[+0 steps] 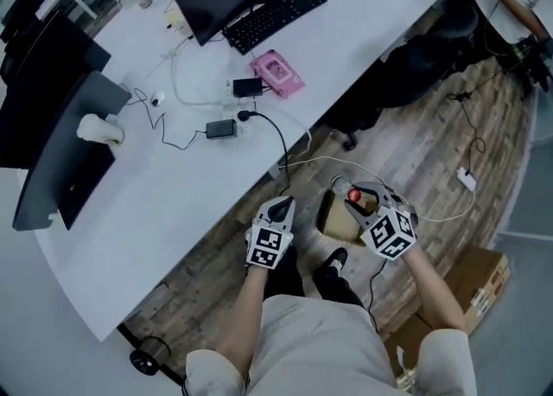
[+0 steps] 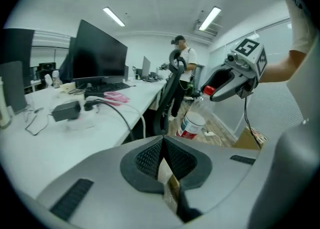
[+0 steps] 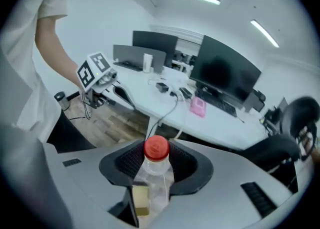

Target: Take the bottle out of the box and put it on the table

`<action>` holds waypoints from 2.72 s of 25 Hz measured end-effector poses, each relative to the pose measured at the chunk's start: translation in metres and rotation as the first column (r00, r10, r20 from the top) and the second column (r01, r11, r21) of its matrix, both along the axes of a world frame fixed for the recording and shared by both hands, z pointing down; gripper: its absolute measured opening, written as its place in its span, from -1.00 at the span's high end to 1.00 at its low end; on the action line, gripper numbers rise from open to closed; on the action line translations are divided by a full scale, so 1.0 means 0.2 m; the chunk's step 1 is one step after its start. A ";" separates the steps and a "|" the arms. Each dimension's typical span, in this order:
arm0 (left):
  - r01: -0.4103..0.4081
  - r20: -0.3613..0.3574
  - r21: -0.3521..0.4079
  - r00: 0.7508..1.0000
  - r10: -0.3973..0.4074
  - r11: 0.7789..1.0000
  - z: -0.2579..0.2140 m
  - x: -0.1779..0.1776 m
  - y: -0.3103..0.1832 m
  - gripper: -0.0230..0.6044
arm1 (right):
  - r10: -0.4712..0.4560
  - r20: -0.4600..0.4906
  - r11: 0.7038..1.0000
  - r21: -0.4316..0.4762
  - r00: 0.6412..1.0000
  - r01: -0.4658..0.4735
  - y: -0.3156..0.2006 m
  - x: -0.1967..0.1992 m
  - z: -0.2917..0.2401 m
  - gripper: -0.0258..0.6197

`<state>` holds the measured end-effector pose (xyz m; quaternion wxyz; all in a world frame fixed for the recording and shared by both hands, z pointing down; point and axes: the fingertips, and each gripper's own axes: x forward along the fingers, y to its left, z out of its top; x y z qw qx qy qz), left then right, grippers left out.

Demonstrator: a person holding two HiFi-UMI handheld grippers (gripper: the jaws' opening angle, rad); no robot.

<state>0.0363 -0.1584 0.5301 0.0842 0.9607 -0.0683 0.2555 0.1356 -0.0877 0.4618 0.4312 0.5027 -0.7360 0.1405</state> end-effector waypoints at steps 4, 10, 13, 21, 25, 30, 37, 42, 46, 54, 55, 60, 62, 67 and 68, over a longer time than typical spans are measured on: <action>0.186 0.016 0.031 0.982 -0.186 0.982 -0.06 -0.29 -0.21 0.88 | -0.206 0.018 0.977 0.055 0.978 0.205 -0.29 -0.31 -0.28 0.36; 0.424 -0.043 0.061 0.905 -0.423 0.903 -0.25 -0.71 -0.48 0.88 | -0.456 0.072 0.886 0.129 0.887 0.445 -0.65 -0.79 -0.58 0.36; 0.524 -0.067 0.058 0.851 -0.521 0.849 -0.31 -0.92 -0.58 0.88 | -0.538 0.097 0.840 0.141 0.837 0.524 -0.80 -1.04 -0.63 0.36; 0.673 -0.095 0.042 0.739 -0.667 0.739 -0.37 -1.31 -0.70 0.88 | -0.602 0.194 0.798 0.181 0.774 0.575 -1.10 -1.56 -0.67 0.36; 0.722 -0.115 0.025 0.689 -0.716 0.691 -0.40 -1.42 -0.76 0.88 | -0.610 0.209 0.792 0.168 0.764 0.587 -1.23 -1.72 -0.63 0.36; 0.763 -0.129 0.011 0.642 -0.756 0.646 -0.42 -1.51 -0.83 0.88 | -0.626 0.214 0.779 0.135 0.750 0.612 -1.35 -1.83 -0.55 0.36; 0.784 -0.115 -0.005 0.616 -0.779 0.621 -0.40 -1.66 -0.89 0.88 | -0.605 0.231 0.791 0.066 0.762 0.608 -1.45 -1.89 -0.40 0.36; 0.760 -0.092 -0.014 0.646 -0.758 0.650 -0.34 -1.70 -0.97 0.88 | -0.567 0.259 0.819 0.072 0.782 0.570 -1.52 -1.91 -0.35 0.35; 0.746 -0.103 -0.033 0.660 -0.744 0.666 -0.34 -1.69 -1.04 0.88 | -0.557 0.269 0.827 0.092 0.786 0.555 -1.56 -1.93 -0.35 0.35; 0.741 -0.120 -0.047 0.662 -0.740 0.670 -0.37 -1.65 -1.06 0.88 | -0.470 0.329 0.883 0.156 0.819 0.443 -1.58 -1.91 -0.33 0.25; 0.742 -0.122 -0.044 0.660 -0.741 0.669 -0.38 -1.65 -1.05 0.88 | -0.458 0.338 0.889 0.159 0.822 0.430 -1.57 -1.90 -0.32 0.23; 0.766 -0.134 -0.025 0.634 -0.762 0.642 -0.43 -1.66 -0.98 0.88 | -0.379 0.415 0.925 0.190 0.827 0.329 -1.51 -1.84 -0.34 0.19; 0.781 -0.137 -0.022 0.616 -0.776 0.624 -0.45 -1.68 -0.93 0.88 | -0.357 0.423 0.934 0.196 0.833 0.300 -1.46 -1.82 -0.34 0.19; 0.808 -0.113 -0.015 0.585 -0.804 0.590 -0.46 -1.67 -0.76 0.88 | -0.330 0.429 0.943 0.192 0.841 0.273 -1.25 -1.76 -0.31 0.19; 0.812 -0.114 -0.015 0.578 -0.808 0.583 -0.47 -1.66 -0.73 0.88 | -0.322 0.438 0.946 0.192 0.839 0.263 -1.21 -1.74 -0.30 0.19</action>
